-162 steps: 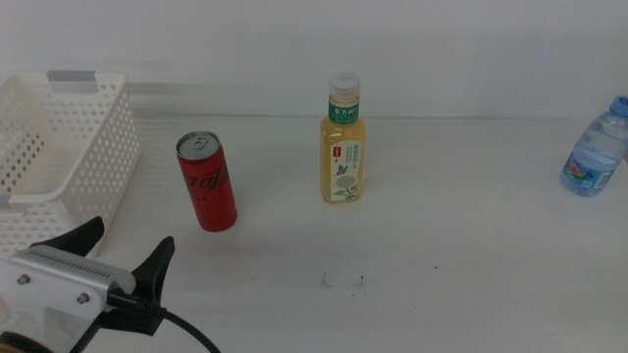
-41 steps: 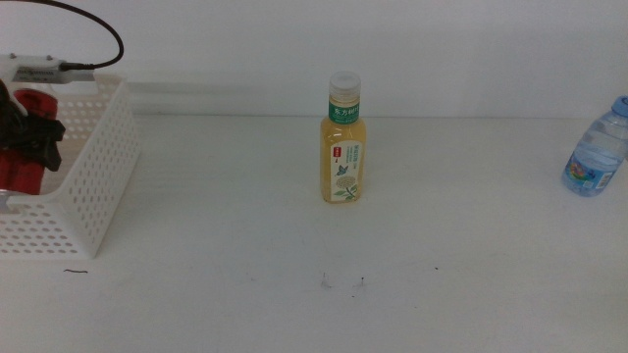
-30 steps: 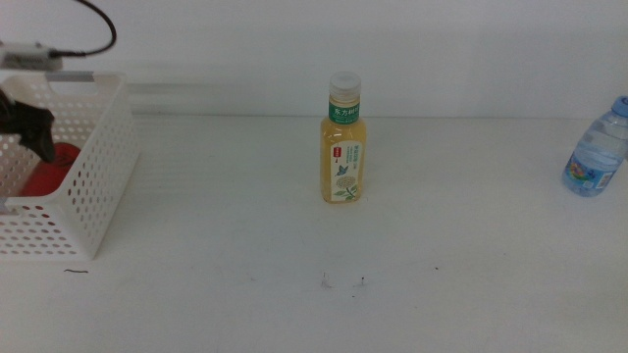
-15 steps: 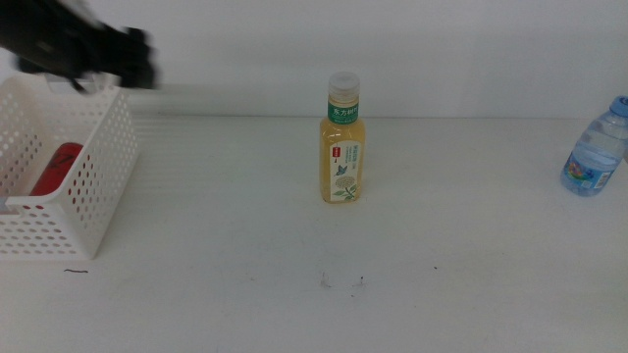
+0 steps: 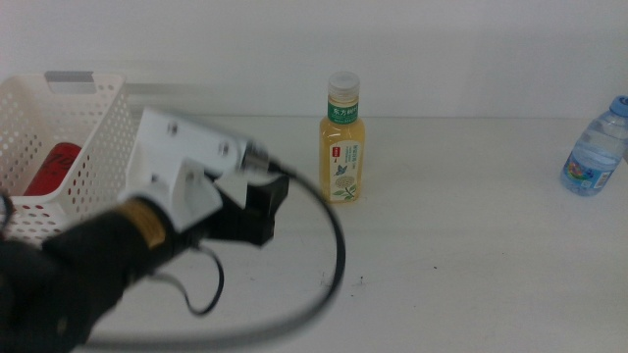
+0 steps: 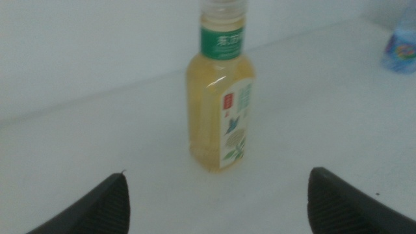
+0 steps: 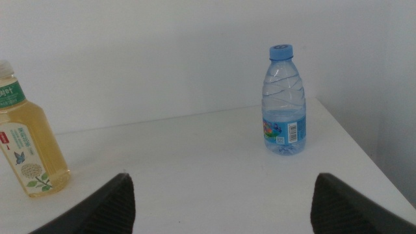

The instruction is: Use arms to grab the bottles and put them into the dustbin to the left of the table.

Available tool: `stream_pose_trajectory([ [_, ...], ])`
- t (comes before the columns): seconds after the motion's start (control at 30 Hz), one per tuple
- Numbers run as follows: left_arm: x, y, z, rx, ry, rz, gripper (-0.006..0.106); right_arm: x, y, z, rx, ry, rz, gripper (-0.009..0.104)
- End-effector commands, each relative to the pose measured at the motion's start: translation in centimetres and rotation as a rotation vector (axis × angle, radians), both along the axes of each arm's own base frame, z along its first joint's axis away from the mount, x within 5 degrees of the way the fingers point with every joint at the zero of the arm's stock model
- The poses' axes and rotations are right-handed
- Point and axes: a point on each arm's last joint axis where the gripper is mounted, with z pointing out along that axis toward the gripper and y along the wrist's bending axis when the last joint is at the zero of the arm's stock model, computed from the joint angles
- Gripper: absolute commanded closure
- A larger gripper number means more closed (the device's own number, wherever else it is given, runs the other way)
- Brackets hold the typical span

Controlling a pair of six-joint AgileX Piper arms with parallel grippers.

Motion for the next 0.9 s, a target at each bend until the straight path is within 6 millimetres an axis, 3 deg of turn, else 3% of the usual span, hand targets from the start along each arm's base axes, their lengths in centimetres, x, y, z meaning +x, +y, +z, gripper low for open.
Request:
stream_pose_trajectory([
  [0.0, -0.9, 0.0, -0.3, -0.051, -0.135, -0.034, 0.007, 0.0, 0.0, 0.0, -0.013, -0.01, -0.006, 0.004],
  [0.1, -1.6, -0.4, -1.2, 0.001, -0.241, -0.141, 0.007, 0.0, 0.0, 0.0, -0.013, -0.01, -0.006, 0.004],
  [0.37, 0.8, -2.6, -4.9, -0.119, -0.28, -0.17, 0.007, 0.0, 0.0, 0.0, -0.013, -0.01, -0.006, 0.004],
  [0.57, 4.1, -4.7, -7.5, -0.087, -0.201, -0.173, 0.007, 0.0, 0.0, 0.0, -0.013, -0.01, -0.006, 0.004],
  [0.87, 9.5, -7.5, -9.5, -0.12, -0.139, -0.084, 0.007, 0.0, 0.0, 0.0, -0.013, -0.01, -0.006, 0.004],
])
